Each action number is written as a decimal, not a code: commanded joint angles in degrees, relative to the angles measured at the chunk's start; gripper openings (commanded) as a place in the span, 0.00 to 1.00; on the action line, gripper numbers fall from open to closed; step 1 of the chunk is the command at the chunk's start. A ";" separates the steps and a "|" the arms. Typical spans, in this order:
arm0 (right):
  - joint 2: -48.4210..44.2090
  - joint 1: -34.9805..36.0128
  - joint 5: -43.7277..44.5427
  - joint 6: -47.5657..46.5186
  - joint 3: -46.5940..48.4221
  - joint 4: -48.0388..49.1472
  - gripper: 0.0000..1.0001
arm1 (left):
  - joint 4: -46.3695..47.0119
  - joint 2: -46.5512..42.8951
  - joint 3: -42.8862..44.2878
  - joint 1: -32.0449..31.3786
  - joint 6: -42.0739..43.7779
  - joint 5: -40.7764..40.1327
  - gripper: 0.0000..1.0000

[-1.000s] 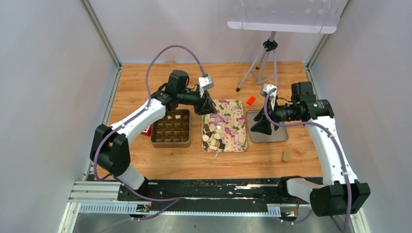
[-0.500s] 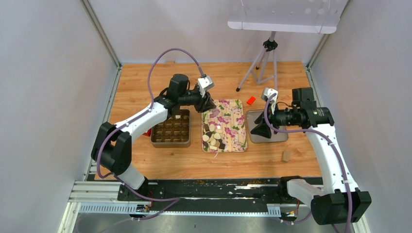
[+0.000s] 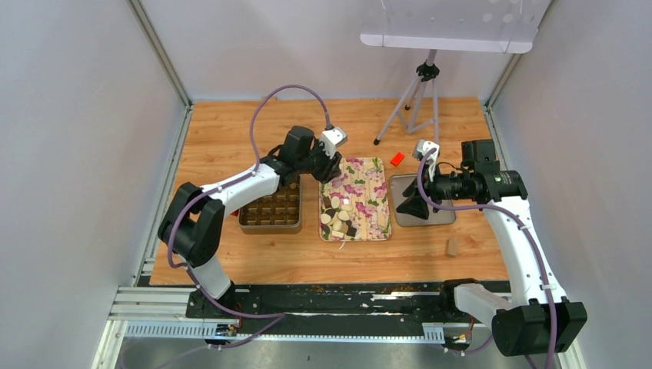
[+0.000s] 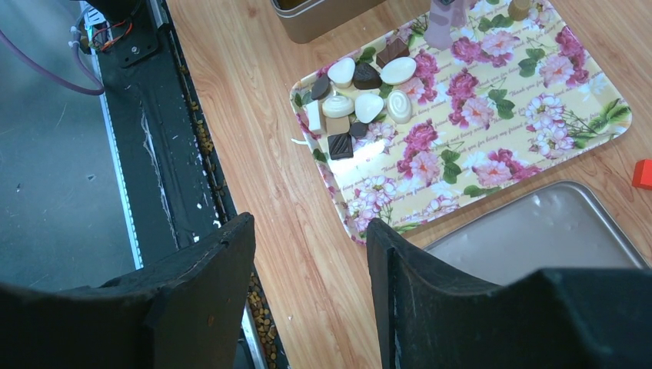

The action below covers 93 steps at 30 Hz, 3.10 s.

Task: Pack the chocolate
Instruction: Pick up the fake chocolate from the plate.

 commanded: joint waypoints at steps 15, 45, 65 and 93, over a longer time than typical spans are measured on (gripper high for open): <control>-0.68 0.04 -0.67 -0.07 -1.21 2.59 0.55 | -1.46 1.25 -1.66 -2.31 -5.91 -2.66 0.47; -1.71 0.01 -1.04 -0.87 -2.37 2.74 0.55 | -6.41 -4.23 -0.59 -3.25 2.86 3.53 0.47; -1.73 -0.01 -1.72 -0.44 -3.25 3.68 0.54 | -8.35 1.28 -0.41 -3.94 6.13 5.41 0.52; -0.45 -0.01 -1.55 -0.56 -2.76 3.90 0.53 | 17.00 -7.28 -11.69 -4.43 -1.63 13.33 0.46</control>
